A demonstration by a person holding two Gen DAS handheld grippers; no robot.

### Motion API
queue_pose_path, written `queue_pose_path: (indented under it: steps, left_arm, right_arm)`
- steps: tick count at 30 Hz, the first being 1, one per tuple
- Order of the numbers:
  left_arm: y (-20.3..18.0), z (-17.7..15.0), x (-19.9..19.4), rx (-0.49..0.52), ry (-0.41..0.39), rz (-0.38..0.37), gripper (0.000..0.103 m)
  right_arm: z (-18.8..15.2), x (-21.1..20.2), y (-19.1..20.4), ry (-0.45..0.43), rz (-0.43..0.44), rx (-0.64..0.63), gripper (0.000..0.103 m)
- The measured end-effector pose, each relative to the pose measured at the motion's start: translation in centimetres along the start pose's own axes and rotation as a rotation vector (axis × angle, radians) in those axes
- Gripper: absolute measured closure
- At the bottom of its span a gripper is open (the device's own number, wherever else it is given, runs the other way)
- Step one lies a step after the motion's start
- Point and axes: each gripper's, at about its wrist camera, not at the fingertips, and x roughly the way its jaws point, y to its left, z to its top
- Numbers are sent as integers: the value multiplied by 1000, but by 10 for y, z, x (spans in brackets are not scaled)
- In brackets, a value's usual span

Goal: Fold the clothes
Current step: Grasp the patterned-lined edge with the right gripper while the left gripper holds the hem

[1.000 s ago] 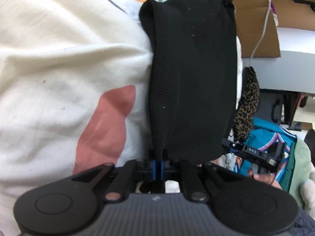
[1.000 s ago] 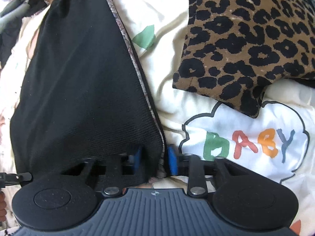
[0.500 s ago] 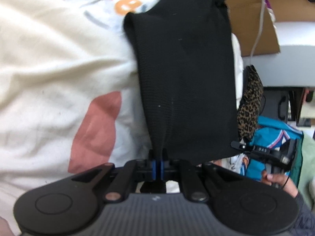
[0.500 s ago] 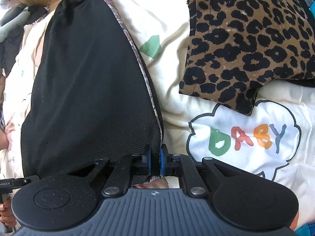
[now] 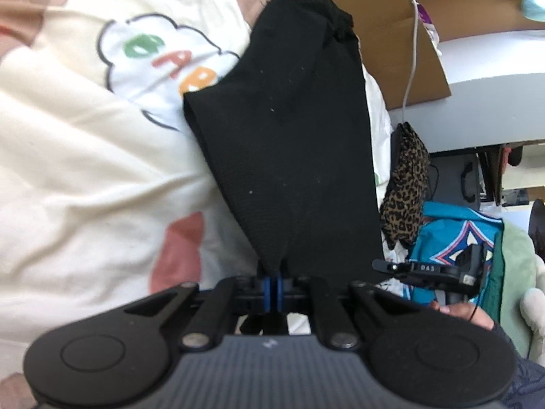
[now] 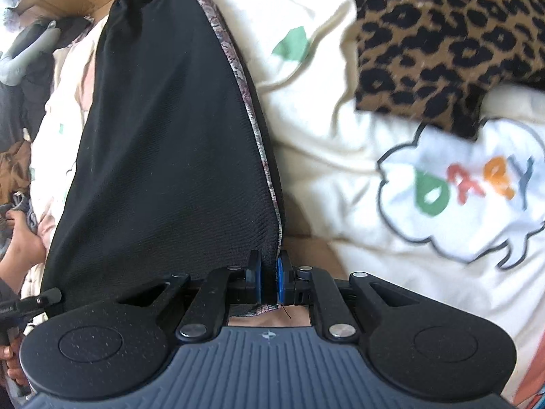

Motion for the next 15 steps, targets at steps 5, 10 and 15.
queue_pose_path:
  steps: [5, 10, 15]
  left_arm:
    - [1, 4, -15, -6, -28, 24, 99]
    - [2, 0, -28, -14, -54, 42, 99]
    - [-3, -1, -42, 13, -42, 59, 99]
  right_arm:
    - [-16, 6, 7, 16, 39, -5, 96]
    - [-31, 13, 12, 36, 68, -9, 96]
    - [-39, 17, 16, 57, 96, -11, 96]
